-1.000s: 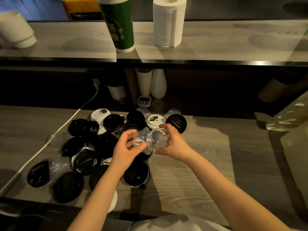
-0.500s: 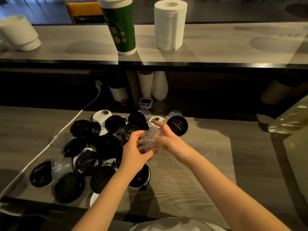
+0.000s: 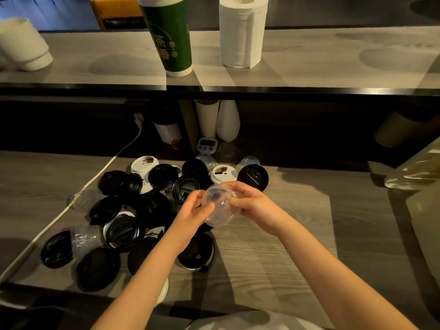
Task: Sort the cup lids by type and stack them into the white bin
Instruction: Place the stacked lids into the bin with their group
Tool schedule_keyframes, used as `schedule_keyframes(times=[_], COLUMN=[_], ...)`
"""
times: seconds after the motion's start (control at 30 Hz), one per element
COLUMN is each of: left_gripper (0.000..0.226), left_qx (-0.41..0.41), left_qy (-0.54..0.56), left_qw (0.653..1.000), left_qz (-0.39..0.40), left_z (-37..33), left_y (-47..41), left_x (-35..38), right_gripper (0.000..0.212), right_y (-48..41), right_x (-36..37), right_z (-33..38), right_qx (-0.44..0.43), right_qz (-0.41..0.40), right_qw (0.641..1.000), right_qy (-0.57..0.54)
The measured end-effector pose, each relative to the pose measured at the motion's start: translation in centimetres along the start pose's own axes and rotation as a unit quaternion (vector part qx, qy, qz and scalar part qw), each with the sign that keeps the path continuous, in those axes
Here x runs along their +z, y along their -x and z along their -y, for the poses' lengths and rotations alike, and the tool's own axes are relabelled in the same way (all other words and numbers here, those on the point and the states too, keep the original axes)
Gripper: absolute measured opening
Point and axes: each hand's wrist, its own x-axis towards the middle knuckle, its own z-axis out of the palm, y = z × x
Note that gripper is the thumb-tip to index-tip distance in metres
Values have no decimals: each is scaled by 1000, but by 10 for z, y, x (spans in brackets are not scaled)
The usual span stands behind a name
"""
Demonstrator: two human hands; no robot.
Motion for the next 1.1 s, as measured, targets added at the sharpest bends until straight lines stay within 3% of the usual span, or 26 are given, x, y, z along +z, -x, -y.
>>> schedule_keyframes(times=[0.07, 0.13, 0.2, 0.27, 0.33, 0.43, 0.57, 0.67, 0.8, 0.97, 1.1], left_gripper=[51, 42, 33, 30, 31, 35, 37, 35, 34, 32, 36], left_qx=[16, 10, 8, 14, 18, 29, 22, 20, 22, 40, 55], left_qy=[-40, -82, -101, -106, -113, -133, -133, -121, -119, -118, -124], left_qw=[999, 996, 992, 986, 979, 973, 972, 972, 972, 977, 980], left_qz=[0, -22, -69, -128, -170, -186, -195, -202, -203, -175, -143], left_z=[3, 7, 11, 11, 9, 7, 3, -1, -3, -2, 1], left_y=[-4, -9, -18, -27, -37, -48, -61, -65, -65, -61, -53], left_x=[-2, -2, -1, -2, -5, -7, -7, -5, -2, 9, 24], right_gripper=[34, 31, 27, 27, 31, 45, 62, 35, 11, 30, 17], right_y=[-2, -5, -15, -27, -37, -53, -73, -77, -70, -40, 1], right_x=[-7, -13, -23, -39, -59, -87, -101, -102, -107, -103, -93], right_z=[-5, -8, -15, -22, -28, -31, -21, -17, -26, -24, -13], right_qx=[19, 36, 33, 15, 6, 44, 187, 215, 190, 109, 46], right_qz=[0, -7, -65, -192, -314, -401, -354, -319, -330, -323, -290], right_qw=[1000, 998, 989, 957, 899, 842, 869, 885, 904, 935, 951], right_qy=[21, 52, 127, 218, 305, 358, 291, 260, 195, 101, 100])
